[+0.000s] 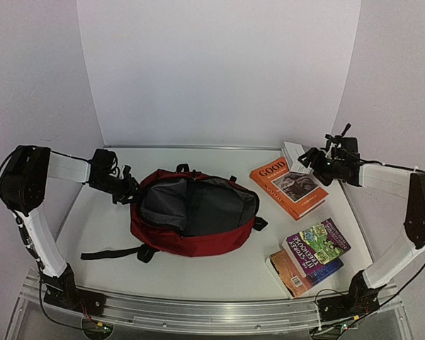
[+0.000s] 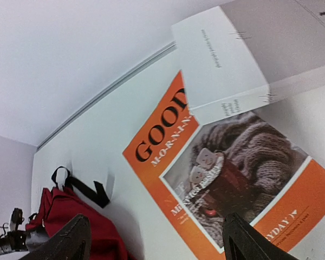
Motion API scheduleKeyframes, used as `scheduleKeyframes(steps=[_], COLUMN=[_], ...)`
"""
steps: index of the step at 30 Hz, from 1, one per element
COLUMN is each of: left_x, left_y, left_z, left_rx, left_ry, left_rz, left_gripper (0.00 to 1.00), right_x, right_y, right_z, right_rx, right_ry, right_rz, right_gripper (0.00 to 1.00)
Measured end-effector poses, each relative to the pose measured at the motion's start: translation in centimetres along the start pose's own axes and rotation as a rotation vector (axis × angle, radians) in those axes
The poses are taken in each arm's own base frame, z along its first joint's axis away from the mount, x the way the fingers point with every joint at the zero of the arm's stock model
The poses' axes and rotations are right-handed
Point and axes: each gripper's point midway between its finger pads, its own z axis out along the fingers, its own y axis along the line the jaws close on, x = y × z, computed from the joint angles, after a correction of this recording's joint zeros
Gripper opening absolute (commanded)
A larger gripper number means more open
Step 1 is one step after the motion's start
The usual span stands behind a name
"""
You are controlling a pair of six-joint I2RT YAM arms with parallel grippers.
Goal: Pack the student bag
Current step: Pick up the book at the corner of the board.
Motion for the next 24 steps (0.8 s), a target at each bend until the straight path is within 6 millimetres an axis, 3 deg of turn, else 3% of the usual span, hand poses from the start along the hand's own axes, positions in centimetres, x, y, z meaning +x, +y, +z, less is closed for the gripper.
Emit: scheduleKeyframes(steps=[4, 8, 14, 24], left_x=[-0.5, -1.0, -1.5, 0.3], left_y=[-0.4, -2.4, -7.6, -9.0], left_z=[-0.4, -3.1, -9.1, -15.8], left_rx=[0.002, 0.02, 0.092, 0.085], left_ry=[-0.027, -0.096, -0.22, -0.292], left_rz=[0.007, 0.045, 0.141, 0.13], left_gripper=[0.66, 0.83, 0.94, 1.0], right_x=[-1.6, -3.8, -6.8, -7.0], right_y=[-3.3, -6.4, -10.8, -13.1], right_z=[0.5, 0.7, 1.6, 6.4], right_rx=[0.067, 0.11, 0.154, 0.135], right_ry=[-0.056, -0.137, -0.241, -0.245], right_rz=[0.093, 0.187, 0.31, 0.445], right_gripper=[0.93, 0.96, 0.98, 0.98])
